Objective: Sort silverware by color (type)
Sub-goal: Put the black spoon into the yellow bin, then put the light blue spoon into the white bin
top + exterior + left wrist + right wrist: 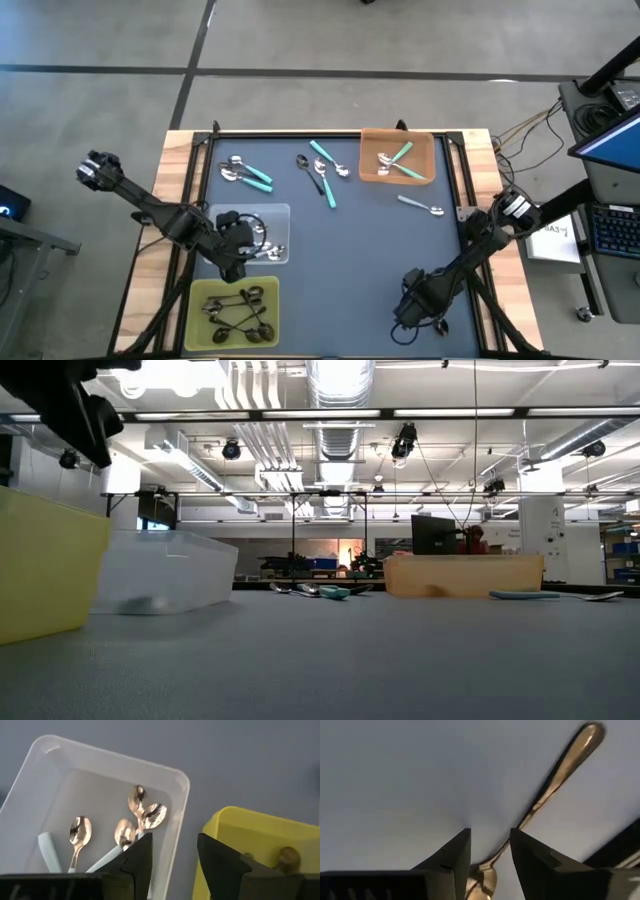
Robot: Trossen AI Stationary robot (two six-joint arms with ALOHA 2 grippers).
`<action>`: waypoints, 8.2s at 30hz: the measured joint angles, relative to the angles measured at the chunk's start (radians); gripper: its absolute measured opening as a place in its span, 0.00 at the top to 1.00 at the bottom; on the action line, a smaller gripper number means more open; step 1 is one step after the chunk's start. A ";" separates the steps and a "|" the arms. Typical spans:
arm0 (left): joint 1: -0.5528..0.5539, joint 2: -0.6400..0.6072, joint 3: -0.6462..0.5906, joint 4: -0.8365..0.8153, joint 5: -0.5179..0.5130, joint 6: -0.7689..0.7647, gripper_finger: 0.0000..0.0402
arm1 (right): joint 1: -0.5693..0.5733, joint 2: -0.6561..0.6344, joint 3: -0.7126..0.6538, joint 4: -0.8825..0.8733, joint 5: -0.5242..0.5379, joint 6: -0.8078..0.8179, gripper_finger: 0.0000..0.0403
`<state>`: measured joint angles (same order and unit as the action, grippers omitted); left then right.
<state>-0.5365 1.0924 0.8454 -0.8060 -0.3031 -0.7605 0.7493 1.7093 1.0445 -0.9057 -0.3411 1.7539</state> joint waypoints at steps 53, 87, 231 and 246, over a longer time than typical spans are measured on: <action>0.010 0.252 0.076 0.731 -0.055 0.287 0.67 | -0.036 -0.158 0.022 0.340 0.842 -0.276 0.98; 0.119 0.365 0.076 1.129 -0.185 0.458 0.67 | -0.278 -0.084 0.318 0.530 0.935 -1.310 0.98; 0.103 -0.416 -0.026 -0.018 -1.239 0.056 0.81 | -1.189 -0.127 -0.199 -0.022 0.457 -1.462 0.79; 0.103 -0.416 0.028 -0.018 -1.268 0.154 0.81 | -1.193 -0.124 -0.201 -0.005 0.405 -1.522 0.79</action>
<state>-0.4335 0.6763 0.8729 -0.8238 -1.5715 -0.6064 -0.4435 1.5856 0.8439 -0.9108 0.0638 0.2316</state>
